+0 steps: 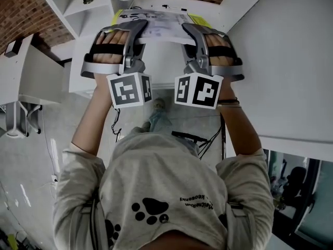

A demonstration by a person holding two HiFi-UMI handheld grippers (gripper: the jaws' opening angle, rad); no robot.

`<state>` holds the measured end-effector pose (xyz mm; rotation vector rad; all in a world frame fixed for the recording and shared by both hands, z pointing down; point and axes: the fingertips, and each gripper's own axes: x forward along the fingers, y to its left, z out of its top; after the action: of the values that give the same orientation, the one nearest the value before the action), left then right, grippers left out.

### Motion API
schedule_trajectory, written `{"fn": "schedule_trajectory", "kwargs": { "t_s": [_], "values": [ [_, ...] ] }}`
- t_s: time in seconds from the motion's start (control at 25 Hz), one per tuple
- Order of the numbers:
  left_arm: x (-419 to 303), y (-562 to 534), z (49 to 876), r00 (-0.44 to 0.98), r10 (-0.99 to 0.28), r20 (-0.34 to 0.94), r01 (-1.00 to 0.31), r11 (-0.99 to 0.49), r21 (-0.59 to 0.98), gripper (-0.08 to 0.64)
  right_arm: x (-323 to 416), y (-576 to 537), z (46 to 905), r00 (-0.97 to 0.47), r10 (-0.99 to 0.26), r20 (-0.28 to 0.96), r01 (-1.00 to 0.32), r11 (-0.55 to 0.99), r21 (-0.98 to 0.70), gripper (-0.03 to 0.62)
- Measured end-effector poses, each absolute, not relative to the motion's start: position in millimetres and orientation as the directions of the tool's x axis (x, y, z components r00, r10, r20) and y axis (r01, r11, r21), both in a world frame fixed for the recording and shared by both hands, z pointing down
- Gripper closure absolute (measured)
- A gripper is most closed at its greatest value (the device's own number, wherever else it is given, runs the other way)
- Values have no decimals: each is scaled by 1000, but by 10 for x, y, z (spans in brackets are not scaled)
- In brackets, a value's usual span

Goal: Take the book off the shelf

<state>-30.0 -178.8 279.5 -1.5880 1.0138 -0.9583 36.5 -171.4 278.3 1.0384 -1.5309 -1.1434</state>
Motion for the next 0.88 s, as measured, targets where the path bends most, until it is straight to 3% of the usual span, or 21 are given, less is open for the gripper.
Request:
{"fn": "schedule_trajectory", "kwargs": {
  "t_s": [0.88],
  "values": [
    [-237,-1703,4143,299,-925,235,-199,-301,-933,481,443,-1654,4117,-217,-923,318,-135,351,927,508]
  ]
}}
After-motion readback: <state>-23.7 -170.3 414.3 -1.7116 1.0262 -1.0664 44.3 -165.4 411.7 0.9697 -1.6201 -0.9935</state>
